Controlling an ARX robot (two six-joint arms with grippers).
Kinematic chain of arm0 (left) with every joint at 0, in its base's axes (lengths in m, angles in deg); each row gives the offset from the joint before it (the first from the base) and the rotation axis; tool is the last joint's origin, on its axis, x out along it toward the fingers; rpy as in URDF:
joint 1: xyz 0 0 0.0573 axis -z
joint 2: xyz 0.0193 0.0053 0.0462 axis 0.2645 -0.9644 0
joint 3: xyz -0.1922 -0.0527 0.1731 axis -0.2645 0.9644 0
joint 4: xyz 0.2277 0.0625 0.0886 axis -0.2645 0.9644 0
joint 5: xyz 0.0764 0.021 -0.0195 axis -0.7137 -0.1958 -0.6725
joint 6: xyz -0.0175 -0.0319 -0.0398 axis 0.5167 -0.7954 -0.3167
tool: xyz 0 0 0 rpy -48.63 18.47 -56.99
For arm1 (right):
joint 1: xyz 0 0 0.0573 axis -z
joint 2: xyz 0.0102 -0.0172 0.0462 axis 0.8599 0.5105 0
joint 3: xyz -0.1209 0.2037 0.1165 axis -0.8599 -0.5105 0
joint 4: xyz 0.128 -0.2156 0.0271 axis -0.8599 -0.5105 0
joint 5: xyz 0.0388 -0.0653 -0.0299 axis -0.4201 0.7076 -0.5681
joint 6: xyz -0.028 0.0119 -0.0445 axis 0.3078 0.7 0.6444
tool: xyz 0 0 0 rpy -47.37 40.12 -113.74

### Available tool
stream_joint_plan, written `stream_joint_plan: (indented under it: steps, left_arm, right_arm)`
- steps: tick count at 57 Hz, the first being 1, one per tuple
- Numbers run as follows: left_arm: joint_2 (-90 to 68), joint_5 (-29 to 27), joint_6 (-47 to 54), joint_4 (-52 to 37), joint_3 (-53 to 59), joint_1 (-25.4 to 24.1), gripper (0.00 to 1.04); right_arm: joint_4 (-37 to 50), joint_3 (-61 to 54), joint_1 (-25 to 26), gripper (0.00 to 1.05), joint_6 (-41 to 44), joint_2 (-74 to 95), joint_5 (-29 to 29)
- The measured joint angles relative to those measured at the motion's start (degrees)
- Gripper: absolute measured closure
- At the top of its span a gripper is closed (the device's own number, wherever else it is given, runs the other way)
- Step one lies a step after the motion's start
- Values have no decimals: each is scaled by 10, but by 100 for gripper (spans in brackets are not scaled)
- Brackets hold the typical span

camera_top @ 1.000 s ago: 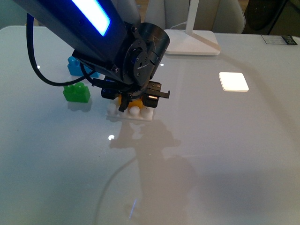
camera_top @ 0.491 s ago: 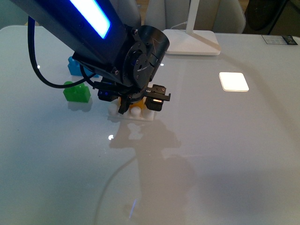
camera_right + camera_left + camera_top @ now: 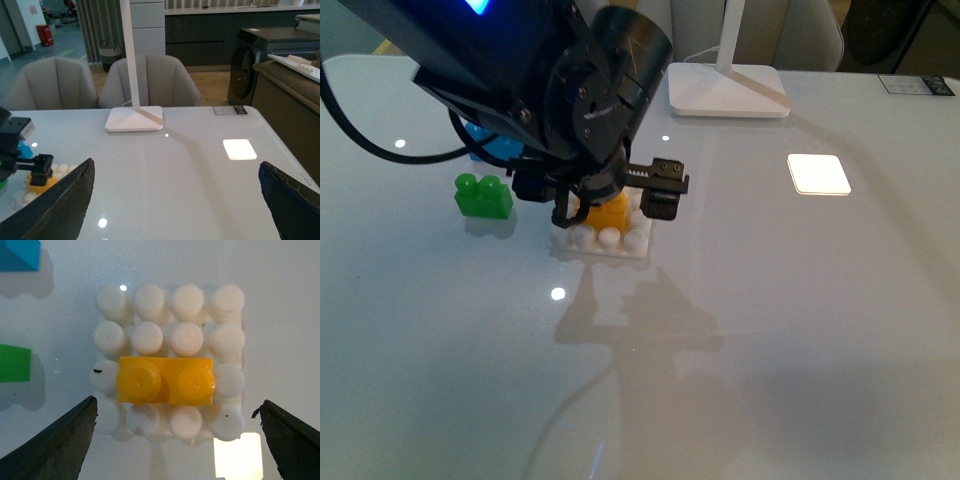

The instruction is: Insert yellow block into base center

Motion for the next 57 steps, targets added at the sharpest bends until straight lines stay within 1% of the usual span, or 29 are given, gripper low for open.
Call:
stream_joint_plan:
  steps: [7,10,22,37,39,43,44,46,47,48,49,50,54,55,57]
  left_arm:
    - [59,13,-3,-31,59,-13,7]
    - [97,23,-4,-56,104,-26,7]
    - [256,70,11,-138,275,-102,7]
    - [420,129,33,-167,431,-210,7]
    - [430,129,33,-167,438,-219,7]
    - [432,135,35,-167,440,-220,7]
    - [429,129,40,-181,444,-219,8]
    - [412,98,67,-296,475,-218,15]
    - [407,92,78,-328,484,-218,17]
    - [399,86,91,-391,504,-218,20]
    - [396,85,98,-422,515,-218,22]
    - [393,83,109,-479,537,-219,26]
    - [397,84,129,-611,592,-222,36]
    - [400,85,133,-628,598,-222,38]
    - [417,89,141,-680,619,-224,45]
  right_arm:
    - [0,0,0,9,0,0,0]
    - [0,0,0,9,0,0,0]
    - [0,0,0,9,0,0,0]
    - [0,0,0,9,0,0,0]
    - [0,0,0,9,0,0,0]
    - [0,0,0,9,0,0,0]
    - [0,0,0,9,0,0,0]
    - [0,0,0,9,0,0,0]
    - [0,0,0,9,0,0,0]
    - [0,0,0,9,0,0,0]
    - [0,0,0,9,0,0,0]
    - [0,0,0,9,0,0,0]
    - [0,0,0,9,0,0,1]
    - [0,0,0,9,0,0,1]
    - [0,0,0,9,0,0,1]
